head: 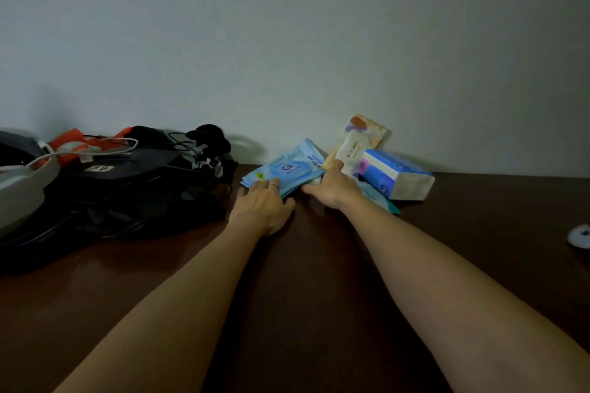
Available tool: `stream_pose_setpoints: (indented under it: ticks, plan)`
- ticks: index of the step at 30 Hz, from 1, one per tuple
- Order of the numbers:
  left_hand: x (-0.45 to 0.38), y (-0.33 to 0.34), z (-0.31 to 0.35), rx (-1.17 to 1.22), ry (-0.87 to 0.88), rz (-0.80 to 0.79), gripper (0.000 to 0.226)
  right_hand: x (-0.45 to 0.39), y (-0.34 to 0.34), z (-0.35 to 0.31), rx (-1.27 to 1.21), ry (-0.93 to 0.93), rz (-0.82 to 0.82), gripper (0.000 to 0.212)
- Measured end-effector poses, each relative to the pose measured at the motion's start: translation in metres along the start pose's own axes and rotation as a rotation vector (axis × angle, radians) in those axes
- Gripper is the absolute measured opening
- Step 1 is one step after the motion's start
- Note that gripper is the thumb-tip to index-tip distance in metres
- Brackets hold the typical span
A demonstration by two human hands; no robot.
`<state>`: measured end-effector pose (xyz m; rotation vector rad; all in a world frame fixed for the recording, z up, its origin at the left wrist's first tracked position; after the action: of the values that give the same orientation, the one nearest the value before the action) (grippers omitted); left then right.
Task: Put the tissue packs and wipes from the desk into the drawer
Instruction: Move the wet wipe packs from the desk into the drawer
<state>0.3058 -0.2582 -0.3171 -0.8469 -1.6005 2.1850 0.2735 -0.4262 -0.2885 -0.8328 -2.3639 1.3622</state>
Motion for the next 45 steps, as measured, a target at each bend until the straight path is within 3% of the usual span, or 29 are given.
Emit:
stream_pose_setpoints:
  ticks: [3,7,11,15,21,24,26,28,32,39,43,45]
  plan:
    - [-0.01,0.001,-0.002,-0.045,-0.022,0.064,0.054,-0.025,0.014,-0.006,0.041,-0.063,0.076,0.101]
    - [0.003,-0.007,0.002,-0.177,-0.005,0.155,0.049,-0.018,0.018,-0.003,0.044,-0.143,0.133,0.048]
    - [0.035,-0.023,0.012,-0.15,-0.002,0.175,0.044,0.017,0.009,0.013,-0.095,-0.156,0.158,0.021]
    - [0.087,-0.04,0.017,-0.163,0.013,0.195,0.041,0.069,-0.002,0.027,-0.148,-0.145,0.205,0.026]
    - [0.164,-0.068,0.028,-0.063,-0.045,0.289,0.036,0.136,-0.03,0.039,-0.154,-0.023,0.057,0.048]
    - [0.186,-0.075,0.021,0.124,-0.269,0.36,0.028,0.152,-0.042,0.037,-0.185,-0.017,0.082,0.06]
    - [0.189,-0.079,0.012,0.38,-0.475,0.421,0.023,0.153,-0.049,0.032,-0.19,0.009,0.101,0.073]
    - [0.187,-0.08,0.005,0.541,-0.564,0.47,0.024,0.15,-0.049,0.025,-0.128,0.002,0.067,0.075]
    - [0.177,-0.075,0.001,0.584,-0.502,0.446,0.018,0.127,-0.032,0.004,-0.011,-0.179,0.002,0.065]
    - [0.167,-0.069,-0.004,0.59,-0.451,0.431,0.019,0.09,0.024,-0.017,0.285,-0.228,-0.093,0.061]
    - [0.171,-0.069,-0.007,0.617,-0.483,0.432,0.02,0.122,-0.004,0.001,0.222,-0.333,0.019,0.034]
    - [0.174,-0.07,-0.006,0.641,-0.481,0.434,0.034,0.155,-0.017,0.023,0.176,-0.36,0.03,0.014]
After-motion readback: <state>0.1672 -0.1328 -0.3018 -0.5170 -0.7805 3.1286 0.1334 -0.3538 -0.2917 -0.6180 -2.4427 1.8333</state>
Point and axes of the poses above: each hand's wrist, its own x-axis away from the middle knuckle, its own y-axis out of the palm, z = x × y, the point moved 1 cm from there along -x, towards the middle knuckle, and after that the axes turned 8 degrees about y, right-handed, at the moved point
